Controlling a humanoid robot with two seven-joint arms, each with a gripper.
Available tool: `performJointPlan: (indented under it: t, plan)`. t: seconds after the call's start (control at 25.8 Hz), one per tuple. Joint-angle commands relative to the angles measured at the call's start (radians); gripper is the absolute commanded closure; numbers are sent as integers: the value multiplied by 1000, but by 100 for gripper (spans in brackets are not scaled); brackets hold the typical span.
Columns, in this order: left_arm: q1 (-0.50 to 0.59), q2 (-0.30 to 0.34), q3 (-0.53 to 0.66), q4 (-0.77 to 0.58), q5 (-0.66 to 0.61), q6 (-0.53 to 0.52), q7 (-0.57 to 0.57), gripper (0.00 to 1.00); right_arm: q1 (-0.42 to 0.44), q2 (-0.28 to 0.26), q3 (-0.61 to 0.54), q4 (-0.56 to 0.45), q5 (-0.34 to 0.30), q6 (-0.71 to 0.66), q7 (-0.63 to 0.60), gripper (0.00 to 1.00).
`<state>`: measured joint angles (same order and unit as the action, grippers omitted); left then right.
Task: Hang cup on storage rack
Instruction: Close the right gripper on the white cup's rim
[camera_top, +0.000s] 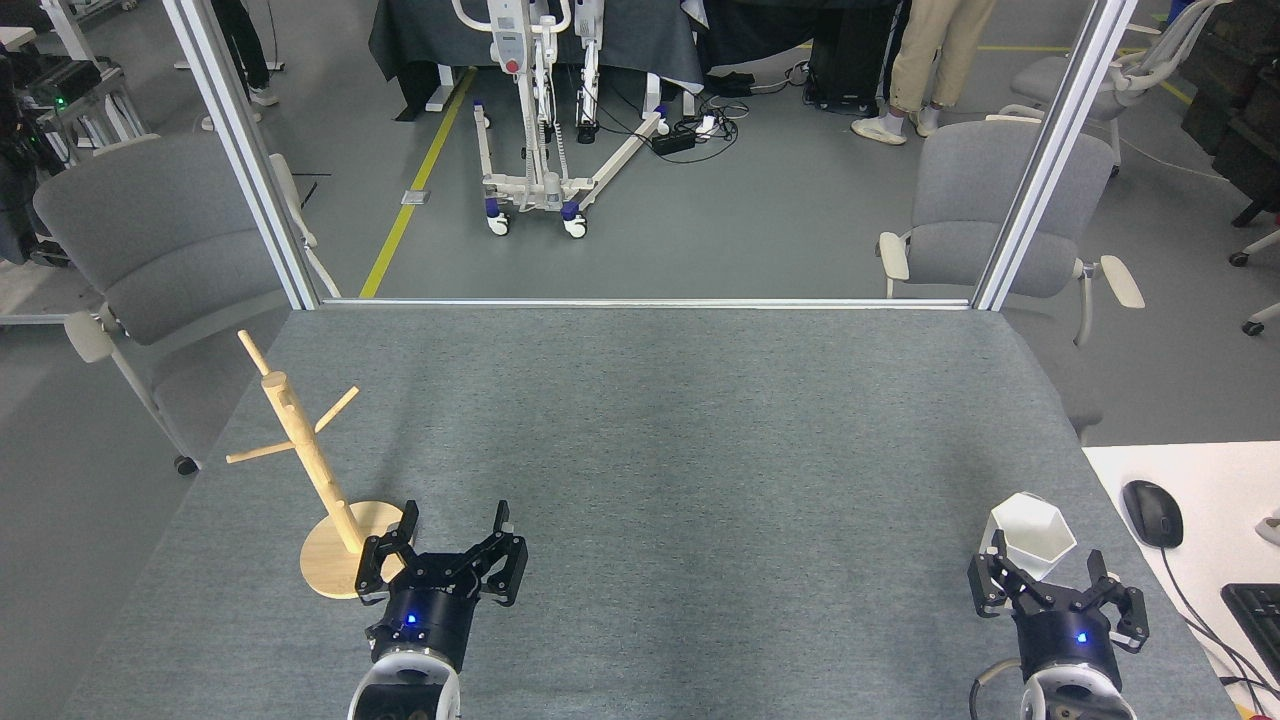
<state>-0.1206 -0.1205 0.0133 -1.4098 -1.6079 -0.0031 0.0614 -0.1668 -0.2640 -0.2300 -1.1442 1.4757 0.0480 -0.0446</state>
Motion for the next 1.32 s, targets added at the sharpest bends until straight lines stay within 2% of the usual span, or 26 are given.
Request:
performJointPlan:
  t: [0.0,0.77,1.28]
  plan:
    - [-5,-1,1,6,0,0,0,1,-10,-8,0,6,0,0,0,1]
    - [-10,2,7,29,2,2,0,0,-92,-11,3,123,3,4,-1,1]
    - [-10,2,8,43,2,9,0,1,-106,-3,41,146,11,13,-17,1]
